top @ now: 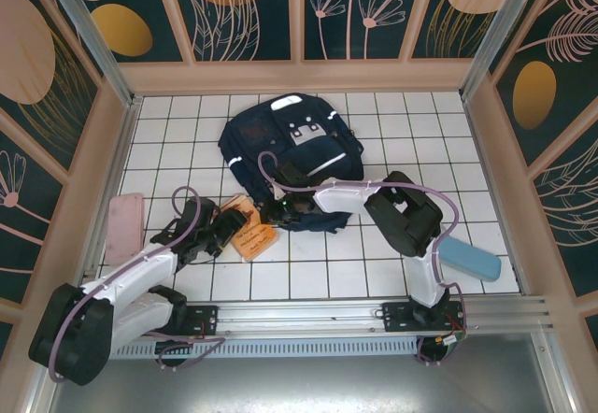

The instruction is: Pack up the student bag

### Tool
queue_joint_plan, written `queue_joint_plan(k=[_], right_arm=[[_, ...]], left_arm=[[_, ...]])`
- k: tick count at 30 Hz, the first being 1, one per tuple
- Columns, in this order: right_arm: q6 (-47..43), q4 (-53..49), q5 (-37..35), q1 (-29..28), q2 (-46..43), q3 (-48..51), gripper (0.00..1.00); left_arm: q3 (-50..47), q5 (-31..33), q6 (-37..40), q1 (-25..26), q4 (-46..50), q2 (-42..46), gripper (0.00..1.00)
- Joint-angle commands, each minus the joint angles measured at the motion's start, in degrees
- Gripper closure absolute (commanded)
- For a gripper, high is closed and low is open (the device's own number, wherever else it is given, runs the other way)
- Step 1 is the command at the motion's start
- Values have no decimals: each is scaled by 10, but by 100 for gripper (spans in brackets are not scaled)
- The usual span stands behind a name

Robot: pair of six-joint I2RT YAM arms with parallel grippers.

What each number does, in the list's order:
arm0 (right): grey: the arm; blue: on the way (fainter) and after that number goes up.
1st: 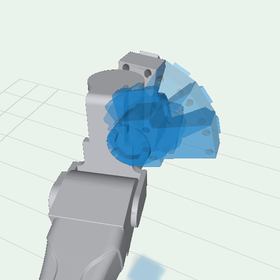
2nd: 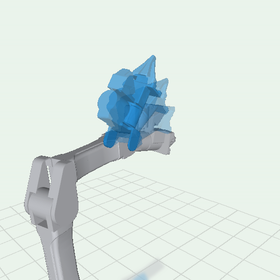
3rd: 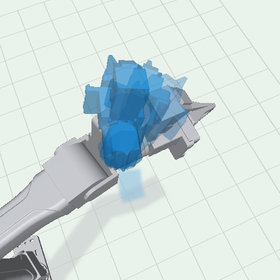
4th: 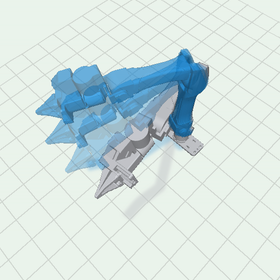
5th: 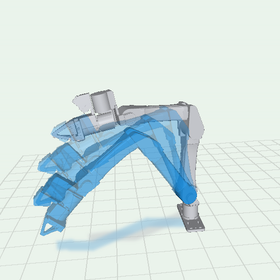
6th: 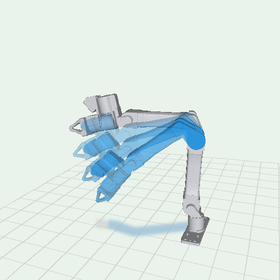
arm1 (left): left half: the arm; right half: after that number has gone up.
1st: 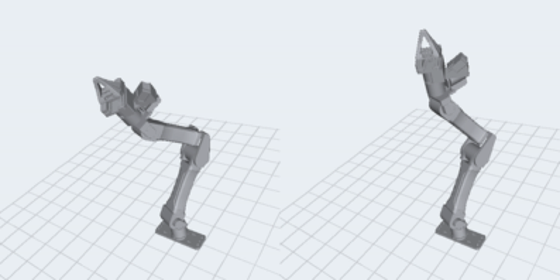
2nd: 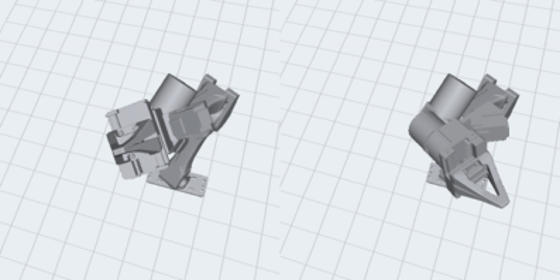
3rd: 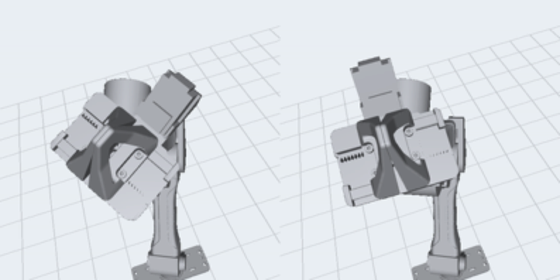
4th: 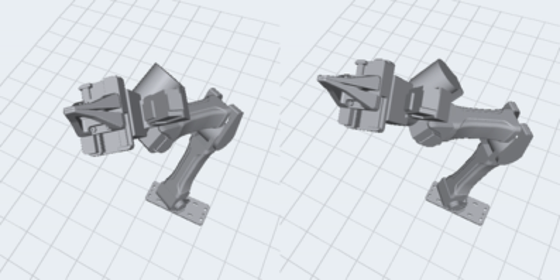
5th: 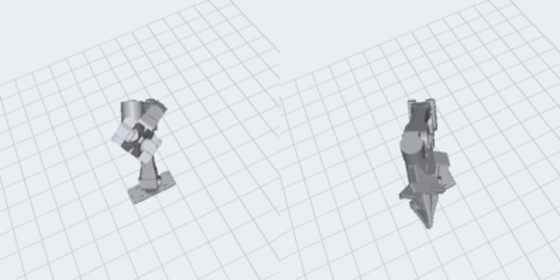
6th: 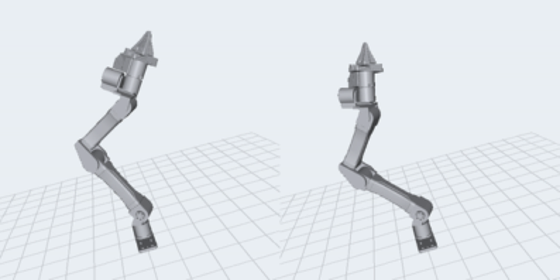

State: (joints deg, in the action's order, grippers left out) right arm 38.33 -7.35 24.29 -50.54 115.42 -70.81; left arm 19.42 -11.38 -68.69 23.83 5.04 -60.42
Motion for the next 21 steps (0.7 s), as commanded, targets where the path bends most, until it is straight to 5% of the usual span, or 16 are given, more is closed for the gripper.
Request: queue_joint_plan(k=[1,9,21], right_arm=[[8,-56,-65,13,38,30,88],[4,-50,-51,13,35,29,87],[-9,-53,-44,12,6,26,66]], left_arm=[[-3,-36,0,3,-59,-14,24],[-3,-73,6,3,-107,13,32],[47,6,42,3,21,11,81]])
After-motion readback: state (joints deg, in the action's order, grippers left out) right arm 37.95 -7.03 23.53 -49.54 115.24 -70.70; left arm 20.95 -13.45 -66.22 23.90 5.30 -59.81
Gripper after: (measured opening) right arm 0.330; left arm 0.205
